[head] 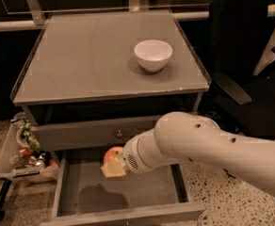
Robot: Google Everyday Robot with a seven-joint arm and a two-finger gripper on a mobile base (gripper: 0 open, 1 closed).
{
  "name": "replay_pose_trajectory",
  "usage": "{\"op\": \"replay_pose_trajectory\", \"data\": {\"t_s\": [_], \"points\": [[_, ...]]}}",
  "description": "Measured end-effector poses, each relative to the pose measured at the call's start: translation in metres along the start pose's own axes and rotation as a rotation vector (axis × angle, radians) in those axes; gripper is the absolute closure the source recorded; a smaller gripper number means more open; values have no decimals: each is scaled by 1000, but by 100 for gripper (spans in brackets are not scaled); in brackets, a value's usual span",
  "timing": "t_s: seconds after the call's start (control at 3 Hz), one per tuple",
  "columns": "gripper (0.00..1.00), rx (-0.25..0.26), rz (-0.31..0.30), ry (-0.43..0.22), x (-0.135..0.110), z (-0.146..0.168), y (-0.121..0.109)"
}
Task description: Place apple into middle drawer
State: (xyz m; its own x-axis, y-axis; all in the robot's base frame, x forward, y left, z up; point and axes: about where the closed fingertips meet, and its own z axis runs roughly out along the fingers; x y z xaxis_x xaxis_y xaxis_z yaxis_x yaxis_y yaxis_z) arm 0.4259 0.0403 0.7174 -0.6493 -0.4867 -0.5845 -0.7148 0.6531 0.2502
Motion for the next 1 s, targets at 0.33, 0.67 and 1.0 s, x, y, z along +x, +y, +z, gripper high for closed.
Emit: {"op": "replay_pose_trajectory", "data": {"t_s": [0.33, 0.67, 1.0], "points": [[100, 0, -2, -1, -1, 0, 0], [100, -14, 40, -11, 16, 28, 0], [100, -26, 136, 5, 59, 84, -5]]}}
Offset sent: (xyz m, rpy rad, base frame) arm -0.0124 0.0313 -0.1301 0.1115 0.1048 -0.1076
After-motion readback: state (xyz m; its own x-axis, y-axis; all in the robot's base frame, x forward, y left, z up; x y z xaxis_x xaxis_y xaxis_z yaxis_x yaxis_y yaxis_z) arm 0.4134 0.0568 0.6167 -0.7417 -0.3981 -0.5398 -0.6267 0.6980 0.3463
